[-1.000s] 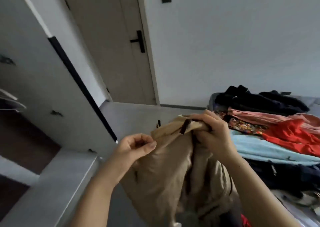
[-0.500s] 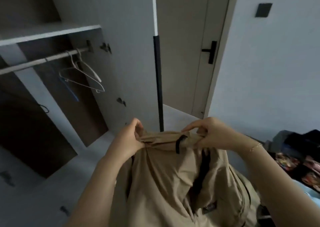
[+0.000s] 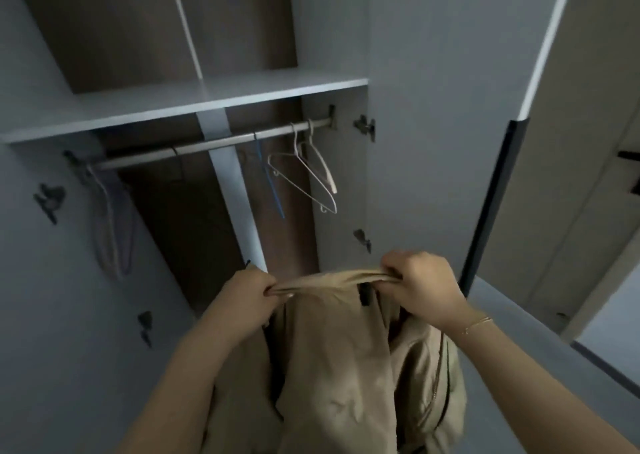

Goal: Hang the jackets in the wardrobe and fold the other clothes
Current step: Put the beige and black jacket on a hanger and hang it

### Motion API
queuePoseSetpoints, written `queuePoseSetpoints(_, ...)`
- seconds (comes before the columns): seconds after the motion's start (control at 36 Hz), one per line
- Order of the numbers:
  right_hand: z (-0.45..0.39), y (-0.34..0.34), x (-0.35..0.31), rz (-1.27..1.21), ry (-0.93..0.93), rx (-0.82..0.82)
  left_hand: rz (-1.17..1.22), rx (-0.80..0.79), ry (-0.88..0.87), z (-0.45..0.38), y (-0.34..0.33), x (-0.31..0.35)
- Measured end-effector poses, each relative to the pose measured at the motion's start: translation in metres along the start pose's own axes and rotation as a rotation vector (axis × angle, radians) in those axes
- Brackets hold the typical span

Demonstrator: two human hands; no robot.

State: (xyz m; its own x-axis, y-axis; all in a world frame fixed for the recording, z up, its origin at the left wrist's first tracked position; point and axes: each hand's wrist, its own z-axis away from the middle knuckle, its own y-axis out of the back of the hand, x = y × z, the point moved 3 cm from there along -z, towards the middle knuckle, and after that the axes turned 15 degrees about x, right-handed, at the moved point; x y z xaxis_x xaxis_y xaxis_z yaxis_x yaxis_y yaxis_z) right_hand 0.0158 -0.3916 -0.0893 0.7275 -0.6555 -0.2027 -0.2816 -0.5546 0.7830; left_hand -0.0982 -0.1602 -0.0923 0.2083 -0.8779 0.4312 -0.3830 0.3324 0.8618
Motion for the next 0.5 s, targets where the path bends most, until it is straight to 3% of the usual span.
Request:
queuePoseSetpoints(0.08, -0.039, -0.03, 0.013, -0.223, 0.064, 0.1, -0.05, 0.032, 0.036, -0.031, -0.005, -0.017)
queuePoseSetpoints(0.17, -0.075, -0.06, 0.029, -0.679, -0.053, 0.046, 0.072, -0.005, 0.146, -0.057, -0.012, -0.024)
queuePoseSetpoints(0.28, -0.118, -0.104, 0.048, -0.946, -0.238, -0.21, 0.376, -0.091, 0.351, -0.078, -0.022, -0.029)
queuePoseSetpoints(0.42, -0.162, -0.144, 0.069, -1.168, -0.245, -0.64, 0.57, -0.1, 0.566, -0.096, -0.035, -0.052)
queuePoseSetpoints(0.5, -0.181, -0.169, 0.075, -1.211, -0.291, -0.684, 0.72, -0.083, 0.63, -0.115, -0.037, -0.062)
